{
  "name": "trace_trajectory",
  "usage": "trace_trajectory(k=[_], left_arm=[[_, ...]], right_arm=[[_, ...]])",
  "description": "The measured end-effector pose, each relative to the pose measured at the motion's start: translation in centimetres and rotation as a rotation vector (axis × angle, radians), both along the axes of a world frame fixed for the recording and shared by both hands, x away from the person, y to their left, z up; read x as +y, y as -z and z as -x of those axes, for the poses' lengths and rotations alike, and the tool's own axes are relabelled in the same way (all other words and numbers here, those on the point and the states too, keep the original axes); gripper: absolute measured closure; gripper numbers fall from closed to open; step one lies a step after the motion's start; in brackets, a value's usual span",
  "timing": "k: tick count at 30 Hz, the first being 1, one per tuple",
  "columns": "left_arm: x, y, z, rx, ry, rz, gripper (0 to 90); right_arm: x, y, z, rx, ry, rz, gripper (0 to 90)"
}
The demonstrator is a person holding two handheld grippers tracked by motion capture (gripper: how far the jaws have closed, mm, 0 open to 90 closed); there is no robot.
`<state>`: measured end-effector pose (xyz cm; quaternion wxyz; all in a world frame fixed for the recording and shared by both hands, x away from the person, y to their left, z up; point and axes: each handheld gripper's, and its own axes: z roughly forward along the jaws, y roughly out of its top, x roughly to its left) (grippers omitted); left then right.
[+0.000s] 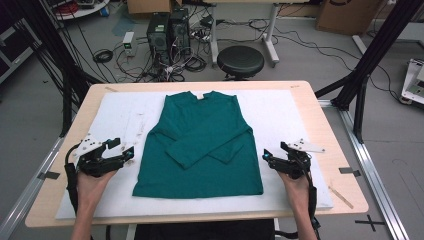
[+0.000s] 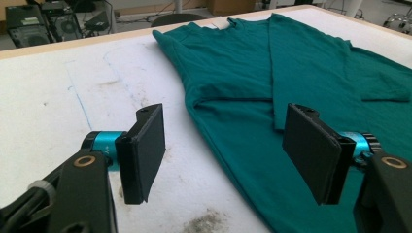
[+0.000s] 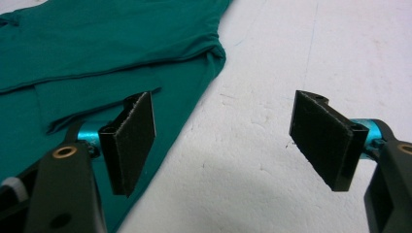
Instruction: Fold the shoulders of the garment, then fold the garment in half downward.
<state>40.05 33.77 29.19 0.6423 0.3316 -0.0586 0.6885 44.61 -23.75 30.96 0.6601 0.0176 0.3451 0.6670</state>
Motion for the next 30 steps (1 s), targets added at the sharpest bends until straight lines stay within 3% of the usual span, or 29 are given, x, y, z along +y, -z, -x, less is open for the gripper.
trace_trajectory(k=[8, 18, 23, 30], left_arm=[[-0.2, -0.1, -0.1, 0.021, -0.025, 0.008, 33.2], [-1.2, -0.2, -0.4, 0.036, -0.057, -0.016, 34.5], [-2.3, -0.5, -0.9, 0.076, -0.111, -0.016, 38.4], [-4.0, -1.3, -2.5, 0.196, -0.192, 0.013, 42.6]], right_arm=[[0.1, -0.1, 0.0, 0.008, 0.012, 0.006, 25.2], [0.7, -0.2, 0.2, 0.018, 0.018, 0.033, 26.5], [1.3, -0.4, 0.3, 0.038, 0.035, 0.057, 31.1], [2.5, -0.8, -0.1, 0.091, 0.101, 0.086, 35.9]])
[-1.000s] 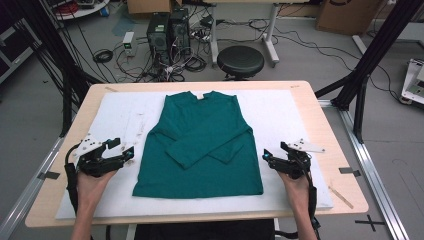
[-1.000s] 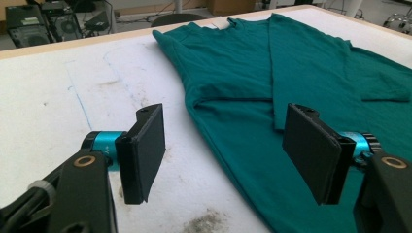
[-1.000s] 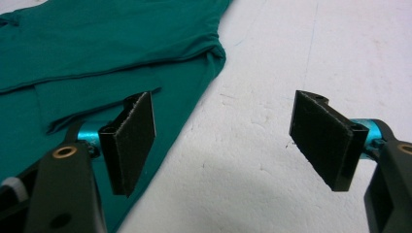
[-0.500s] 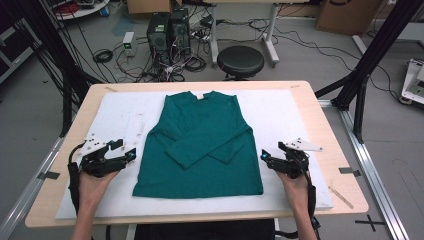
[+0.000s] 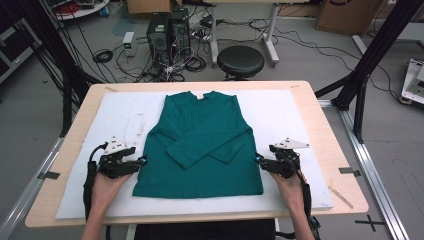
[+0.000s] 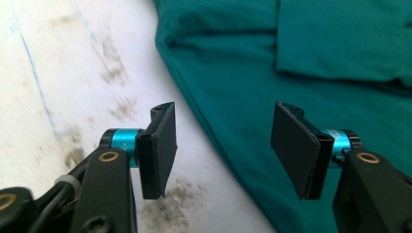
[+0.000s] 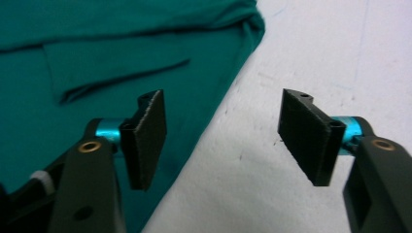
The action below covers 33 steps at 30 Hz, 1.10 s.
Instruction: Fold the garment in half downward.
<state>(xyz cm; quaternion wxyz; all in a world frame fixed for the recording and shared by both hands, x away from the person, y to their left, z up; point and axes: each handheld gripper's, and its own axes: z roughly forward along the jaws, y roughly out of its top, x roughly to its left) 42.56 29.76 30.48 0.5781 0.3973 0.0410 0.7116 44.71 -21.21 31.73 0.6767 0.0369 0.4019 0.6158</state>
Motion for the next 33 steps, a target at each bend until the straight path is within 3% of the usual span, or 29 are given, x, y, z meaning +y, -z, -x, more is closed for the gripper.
trace_trajectory(k=[3, 6, 11, 18, 27, 33], left_arm=[[-0.3, -0.3, -0.6, 0.05, -0.002, 0.015, 45.0], [-0.7, -0.5, -1.1, 0.076, -0.002, 0.018, 45.5], [-0.8, -0.4, -1.2, 0.061, -0.017, 0.018, 46.5], [-0.9, -0.3, -1.3, 0.052, -0.013, 0.005, 50.3], [-1.1, -0.1, -1.3, 0.052, -0.002, -0.011, 62.4], [-1.4, 0.2, -1.3, 0.046, -0.004, -0.038, 76.7]], right_arm=[[0.3, -0.1, -0.3, 0.025, 0.027, 0.024, 40.6], [0.8, -0.3, -0.5, 0.062, 0.05, 0.036, 42.7], [1.6, -0.3, -0.9, 0.089, 0.099, 0.05, 42.0], [1.6, -0.4, -0.9, 0.097, 0.085, 0.047, 43.3], [1.9, -0.4, -0.8, 0.098, 0.087, 0.037, 43.6], [2.0, -0.3, -0.8, 0.094, 0.088, 0.042, 44.0]])
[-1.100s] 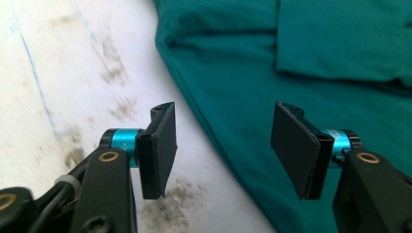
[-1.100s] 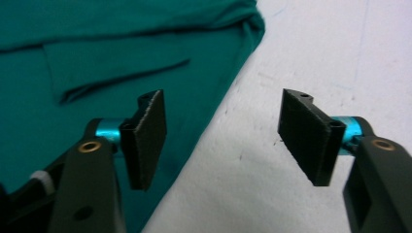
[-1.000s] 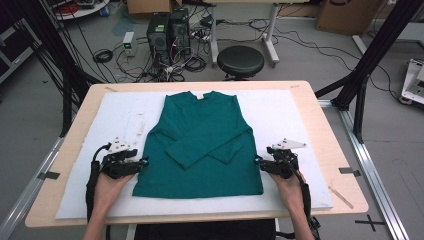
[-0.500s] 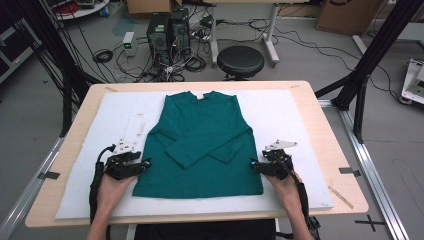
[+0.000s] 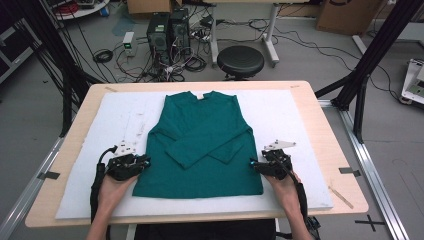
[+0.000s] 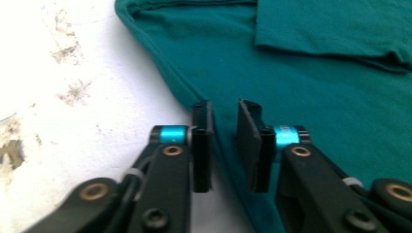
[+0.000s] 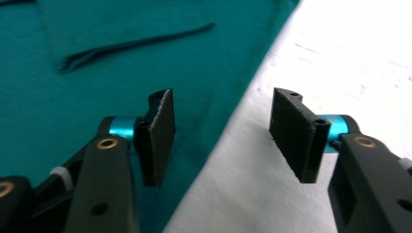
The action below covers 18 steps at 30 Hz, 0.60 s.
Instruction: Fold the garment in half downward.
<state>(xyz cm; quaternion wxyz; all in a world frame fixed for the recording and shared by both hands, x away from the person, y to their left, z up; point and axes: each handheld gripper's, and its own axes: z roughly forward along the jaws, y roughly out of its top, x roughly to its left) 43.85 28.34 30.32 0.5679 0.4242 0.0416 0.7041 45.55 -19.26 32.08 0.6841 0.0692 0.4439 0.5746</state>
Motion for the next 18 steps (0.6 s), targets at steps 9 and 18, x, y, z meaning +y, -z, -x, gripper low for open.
trace_trajectory(k=[9, 18], left_arm=[[0.03, -0.03, -0.02, 0.008, 0.011, -0.005, 82.8], [0.31, -0.2, -0.05, 0.037, 0.057, 0.014, 83.6]], right_arm=[[0.53, -0.04, 0.03, -0.002, -0.002, -0.002, 54.2], [0.91, 0.13, 0.04, -0.002, -0.01, -0.006, 66.4]])
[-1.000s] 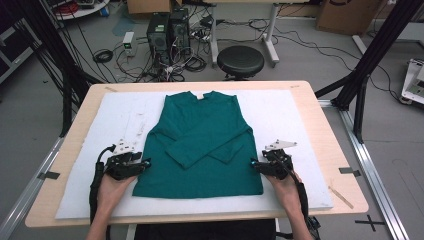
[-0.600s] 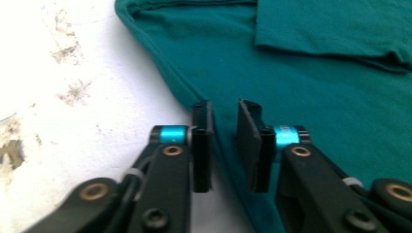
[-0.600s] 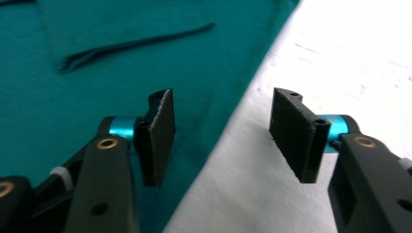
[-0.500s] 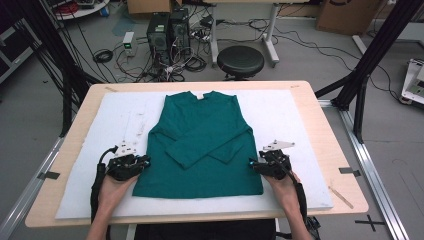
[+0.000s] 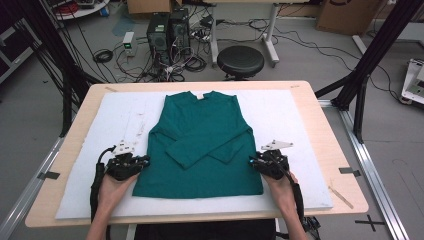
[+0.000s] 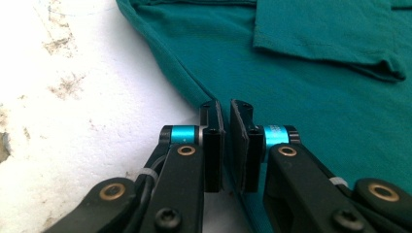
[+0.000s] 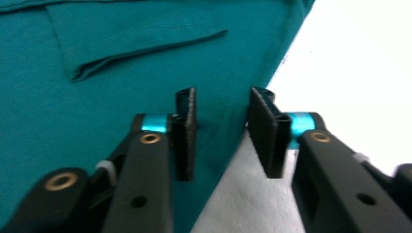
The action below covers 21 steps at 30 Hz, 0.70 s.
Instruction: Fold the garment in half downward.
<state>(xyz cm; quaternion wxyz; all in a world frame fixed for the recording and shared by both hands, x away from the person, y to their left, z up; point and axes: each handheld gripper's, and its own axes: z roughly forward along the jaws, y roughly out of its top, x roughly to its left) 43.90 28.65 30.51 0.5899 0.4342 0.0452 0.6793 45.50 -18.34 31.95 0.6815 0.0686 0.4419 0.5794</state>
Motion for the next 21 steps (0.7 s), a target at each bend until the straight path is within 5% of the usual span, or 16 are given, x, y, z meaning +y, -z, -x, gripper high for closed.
trace_trajectory(k=[7, 14, 21], left_arm=[[0.0, 0.0, 0.0, 0.001, 0.004, -0.002, 84.6], [0.0, 0.3, 0.1, -0.006, -0.006, -0.014, 86.4], [0.2, 2.2, 0.1, -0.024, -0.027, -0.046, 86.6]], right_arm=[[0.0, 0.0, 0.0, 0.009, -0.025, 0.049, 87.2], [-0.4, 0.2, 0.1, 0.019, -0.044, 0.056, 88.8], [-0.9, 1.6, 0.1, 0.024, -0.051, 0.103, 88.8]])
